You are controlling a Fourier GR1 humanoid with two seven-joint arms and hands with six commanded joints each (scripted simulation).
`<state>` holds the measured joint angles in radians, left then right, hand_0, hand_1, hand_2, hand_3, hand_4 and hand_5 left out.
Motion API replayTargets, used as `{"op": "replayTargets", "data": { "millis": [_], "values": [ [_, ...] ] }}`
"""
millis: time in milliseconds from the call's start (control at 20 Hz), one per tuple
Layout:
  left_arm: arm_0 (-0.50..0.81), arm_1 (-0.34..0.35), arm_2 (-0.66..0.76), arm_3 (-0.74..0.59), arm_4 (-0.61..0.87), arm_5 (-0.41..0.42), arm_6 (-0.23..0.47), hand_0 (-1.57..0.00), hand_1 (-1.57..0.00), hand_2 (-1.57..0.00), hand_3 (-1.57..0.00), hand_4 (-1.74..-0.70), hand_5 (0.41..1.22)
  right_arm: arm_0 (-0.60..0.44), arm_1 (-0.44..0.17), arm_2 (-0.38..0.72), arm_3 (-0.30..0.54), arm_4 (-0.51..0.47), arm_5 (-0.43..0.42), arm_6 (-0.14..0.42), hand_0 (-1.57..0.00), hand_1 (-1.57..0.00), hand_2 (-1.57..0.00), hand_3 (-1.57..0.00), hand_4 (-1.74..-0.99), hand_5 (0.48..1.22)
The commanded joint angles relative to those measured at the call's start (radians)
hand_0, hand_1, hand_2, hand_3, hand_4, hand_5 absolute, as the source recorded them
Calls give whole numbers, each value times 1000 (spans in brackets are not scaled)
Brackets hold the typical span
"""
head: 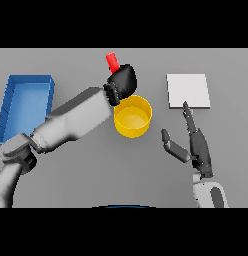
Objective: Pick up the red beaker and tilt it to pour out 1 green nut into yellow bowl. Pick up the yellow bowl and place it on the metallic measuring scale.
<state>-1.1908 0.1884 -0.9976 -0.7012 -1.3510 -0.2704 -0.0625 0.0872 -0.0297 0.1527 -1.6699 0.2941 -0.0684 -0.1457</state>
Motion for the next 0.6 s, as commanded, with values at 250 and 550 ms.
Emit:
{"op": "replayTargets", "data": {
  "millis": [250,550],
  "values": [
    [-90,-52,-100,60,-100,-44,-69,-1571,-1571,-1571,-1571,-1732,1221,8,-5,-1,-1,15,-12,-16,1,1,1,1,-1059,672],
    [-173,-52,-70,99,-103,0,-124,-1571,-1571,-1571,-1571,-1726,1221,-3,-1,4,-7,17,-9,3,1,1,1,1,-1035,684]
  ]
}}
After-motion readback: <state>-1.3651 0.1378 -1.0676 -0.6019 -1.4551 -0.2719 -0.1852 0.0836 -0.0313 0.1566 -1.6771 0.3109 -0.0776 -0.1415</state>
